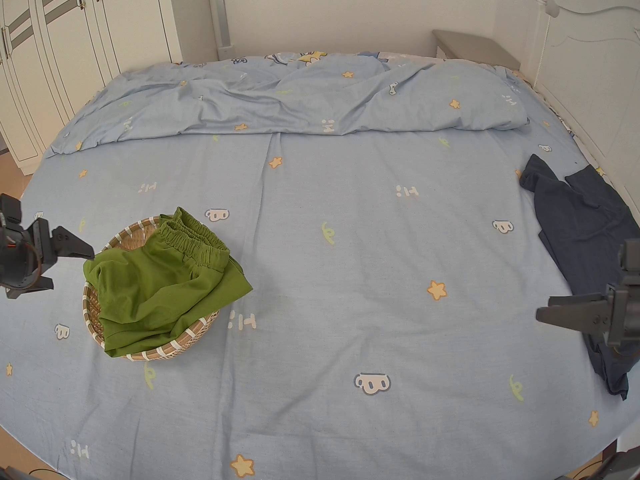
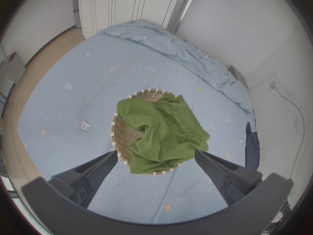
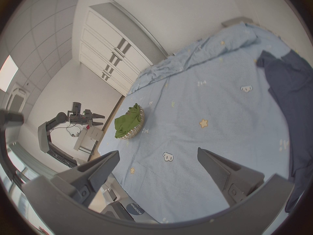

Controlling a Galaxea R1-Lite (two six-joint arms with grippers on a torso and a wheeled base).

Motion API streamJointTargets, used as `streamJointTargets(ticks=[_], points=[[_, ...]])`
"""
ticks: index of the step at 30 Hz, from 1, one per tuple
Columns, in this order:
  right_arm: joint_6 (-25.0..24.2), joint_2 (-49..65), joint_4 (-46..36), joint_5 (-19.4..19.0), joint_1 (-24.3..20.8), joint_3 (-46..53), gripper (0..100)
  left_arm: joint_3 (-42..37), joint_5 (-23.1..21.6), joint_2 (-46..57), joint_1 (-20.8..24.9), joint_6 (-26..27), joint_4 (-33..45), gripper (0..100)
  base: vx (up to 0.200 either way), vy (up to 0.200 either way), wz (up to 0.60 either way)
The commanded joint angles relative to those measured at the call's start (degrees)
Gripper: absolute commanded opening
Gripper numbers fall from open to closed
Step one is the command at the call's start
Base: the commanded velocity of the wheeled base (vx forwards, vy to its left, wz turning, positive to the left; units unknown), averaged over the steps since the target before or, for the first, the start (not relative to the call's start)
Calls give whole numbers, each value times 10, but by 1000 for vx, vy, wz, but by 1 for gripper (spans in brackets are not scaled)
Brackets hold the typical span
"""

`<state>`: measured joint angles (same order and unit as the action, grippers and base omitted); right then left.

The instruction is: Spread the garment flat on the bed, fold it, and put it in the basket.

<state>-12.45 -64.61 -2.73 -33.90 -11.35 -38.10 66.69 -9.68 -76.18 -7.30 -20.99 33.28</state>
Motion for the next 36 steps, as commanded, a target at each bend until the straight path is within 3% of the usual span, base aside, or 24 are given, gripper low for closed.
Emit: streamJointTargets(ticks=[1,5,6,9,14,18,19,20,21,22,23,24,26,27,32,36], points=[[59,253,-3,8,6,110,100,-51,41,265,44,9,65,100,0,0,0],[44,458,-9,8,4,217,100,-123,54,437,40,9,105,100,0,0,0],[44,458,-9,8,4,217,100,-123,54,437,40,9,105,100,0,0,0],[-7,574,-67,9,2,226,100,-189,56,556,41,9,121,100,0,0,0],[-16,591,-108,9,3,212,100,-284,56,662,46,10,117,100,0,0,0],[-3,590,-111,27,5,229,100,-404,56,751,66,22,33,100,0,0,0],[-3,590,-111,27,5,229,100,-404,56,751,66,22,33,100,0,0,0],[15,591,-111,67,10,246,100,-481,68,762,70,52,-30,100,0,0,0],[15,591,-111,67,10,246,100,-481,68,762,70,52,-30,100,0,0,0],[58,590,-106,167,22,290,100,-568,128,759,70,91,-151,100,0,0,0],[81,590,-98,219,22,315,100,-598,153,758,70,98,-212,100,0,0,0],[82,590,-102,227,22,312,100,-602,156,758,70,98,-223,100,0,0,0],[88,589,-61,356,24,329,100,-667,160,757,70,111,-378,100,0,0,0],[83,589,-36,381,24,339,100,-667,152,757,70,126,-361,100,0,0,0],[79,589,44,390,26,376,100,-664,140,757,70,198,-330,100,0,0,0],[79,589,40,390,24,376,100,-667,132,757,70,207,-333,100,0,0,0]])
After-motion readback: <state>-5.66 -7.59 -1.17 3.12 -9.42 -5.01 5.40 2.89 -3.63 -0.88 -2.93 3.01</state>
